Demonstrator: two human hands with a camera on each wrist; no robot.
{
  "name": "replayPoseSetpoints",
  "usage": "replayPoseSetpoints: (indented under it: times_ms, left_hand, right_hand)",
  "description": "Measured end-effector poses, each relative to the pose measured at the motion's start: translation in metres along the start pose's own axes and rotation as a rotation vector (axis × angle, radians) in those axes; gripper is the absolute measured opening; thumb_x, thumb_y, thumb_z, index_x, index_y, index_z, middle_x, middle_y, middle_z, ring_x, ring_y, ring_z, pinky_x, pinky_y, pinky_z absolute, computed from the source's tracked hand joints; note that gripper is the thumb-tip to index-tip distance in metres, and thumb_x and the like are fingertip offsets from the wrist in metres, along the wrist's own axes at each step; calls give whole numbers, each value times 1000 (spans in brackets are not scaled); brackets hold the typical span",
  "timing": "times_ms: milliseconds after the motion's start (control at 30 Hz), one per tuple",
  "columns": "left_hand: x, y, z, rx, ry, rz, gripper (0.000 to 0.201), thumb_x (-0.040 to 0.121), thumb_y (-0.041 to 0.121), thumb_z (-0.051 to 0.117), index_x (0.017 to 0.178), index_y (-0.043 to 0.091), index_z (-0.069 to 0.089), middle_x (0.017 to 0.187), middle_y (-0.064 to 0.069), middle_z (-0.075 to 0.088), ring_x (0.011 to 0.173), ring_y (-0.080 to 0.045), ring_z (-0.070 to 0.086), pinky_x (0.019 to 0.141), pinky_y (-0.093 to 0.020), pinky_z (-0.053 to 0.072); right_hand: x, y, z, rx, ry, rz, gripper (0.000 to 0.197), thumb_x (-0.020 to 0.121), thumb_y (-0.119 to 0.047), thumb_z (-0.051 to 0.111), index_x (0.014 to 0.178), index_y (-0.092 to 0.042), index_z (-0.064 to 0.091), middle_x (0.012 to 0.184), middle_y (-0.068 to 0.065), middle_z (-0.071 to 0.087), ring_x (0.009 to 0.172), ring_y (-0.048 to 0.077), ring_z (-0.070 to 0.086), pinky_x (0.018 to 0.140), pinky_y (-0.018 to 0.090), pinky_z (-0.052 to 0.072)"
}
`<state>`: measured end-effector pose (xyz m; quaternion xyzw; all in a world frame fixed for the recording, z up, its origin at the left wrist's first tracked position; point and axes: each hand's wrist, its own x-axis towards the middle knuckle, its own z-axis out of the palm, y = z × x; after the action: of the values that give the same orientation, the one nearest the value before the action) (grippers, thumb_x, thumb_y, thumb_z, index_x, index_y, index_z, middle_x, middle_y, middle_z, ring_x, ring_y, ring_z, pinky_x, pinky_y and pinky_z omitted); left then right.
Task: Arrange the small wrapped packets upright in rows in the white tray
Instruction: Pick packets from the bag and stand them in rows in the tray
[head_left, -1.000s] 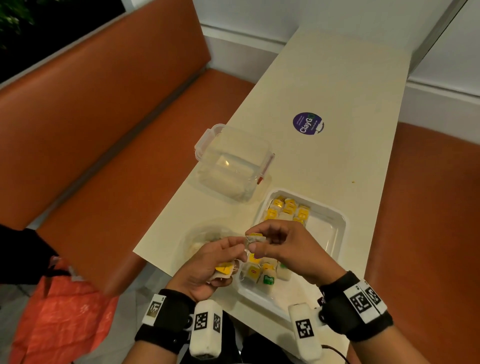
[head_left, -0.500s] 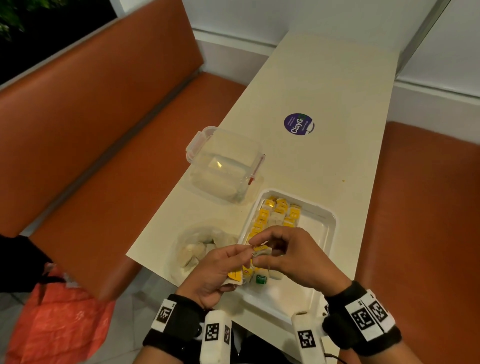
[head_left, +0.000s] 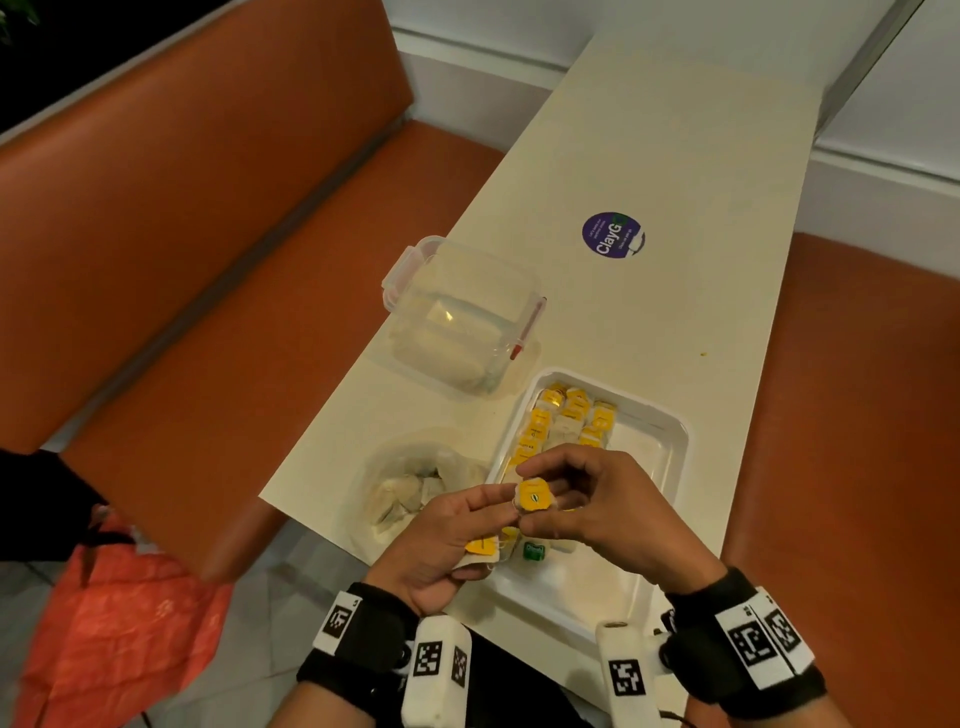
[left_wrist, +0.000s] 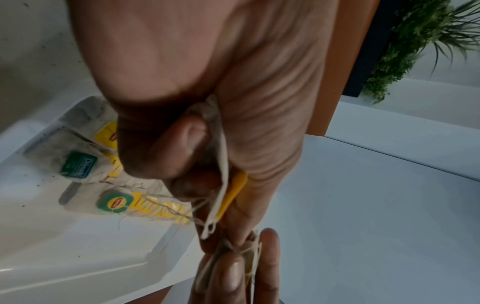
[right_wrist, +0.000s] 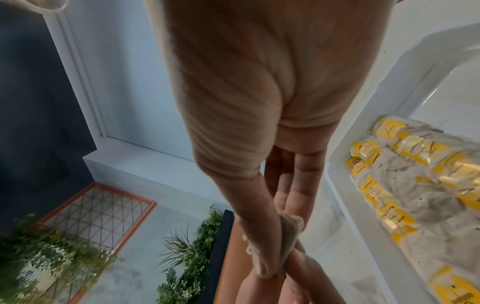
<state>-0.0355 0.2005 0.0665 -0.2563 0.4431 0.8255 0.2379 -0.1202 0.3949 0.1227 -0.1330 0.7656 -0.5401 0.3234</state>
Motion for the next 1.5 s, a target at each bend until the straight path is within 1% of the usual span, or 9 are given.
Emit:
replayPoseSetpoints:
  times_ms: [133,233,400,567,767,1033,1233,1367,1500]
  left_hand:
    - [-1,8,-5,29,53,5,40,89,16,73,126,0,69,77,-4,66,46,-5,43,38,-17,21]
    - [-5,16,-9,111,78,-9,24,94,14,73,117,7,74,82,-4,68,53,-7,42,38,-18,21]
    - [-10,30,-18,368,127,-21,19,96,25,72,114,23,79,96,1,75,75,-4,61,62,-27,37]
    - [-4,34,-27,140,233,-25,24,97,12,70,118,0,73,87,-11,69,53,-9,53,37,-19,29]
    - [0,29,-32,74,262,-75,33,93,18,76,117,-5,71,85,-10,68,49,-12,45,38,-21,27]
    - [-4,7,-32,53,340,-80,30,91,21,78,111,-1,75,83,-8,68,54,-13,43,39,-22,26]
    - [-7,-12,-30,0,359,-72,29,89,24,80,108,3,74,83,-6,67,54,-12,42,40,-22,25]
    - [-7,-19,-32,-5,374,-67,19,90,24,80,97,9,71,83,-7,66,53,-12,43,40,-23,26]
    - [-8,-22,-35,-16,392,-53,27,91,23,78,109,4,74,84,-8,67,54,-12,45,40,-23,27]
  right_hand:
    - [1,-3,3,71,-1,24,41,70,-23,96,107,-30,79,87,-10,73,77,6,67,76,20,57]
    - [2,-9,5,108,42,31,25,84,-18,86,106,-26,79,89,-3,76,80,10,72,77,23,59]
    - [-2,-18,7,76,98,-19,19,85,-20,85,102,-27,80,92,-2,78,87,12,74,78,23,58]
    - [-10,-8,-2,-250,50,-30,17,87,-20,83,98,-33,80,89,-15,77,85,1,71,79,14,54]
    - [-7,59,-2,-355,283,117,16,95,-19,72,100,-34,73,98,-18,71,81,-4,65,72,6,47]
    - [-11,117,19,-411,58,244,19,99,-11,59,97,-30,65,98,-10,68,88,7,63,69,7,39]
    - [-5,127,20,-429,-103,283,14,97,-17,63,104,-26,71,96,-15,65,85,-1,58,67,7,38]
    - [8,129,19,-350,56,279,12,95,-18,67,96,-27,75,95,-15,69,86,-1,60,65,4,39]
    - [16,136,20,-278,162,283,9,89,-25,76,90,-34,78,94,-15,73,87,2,64,71,10,42]
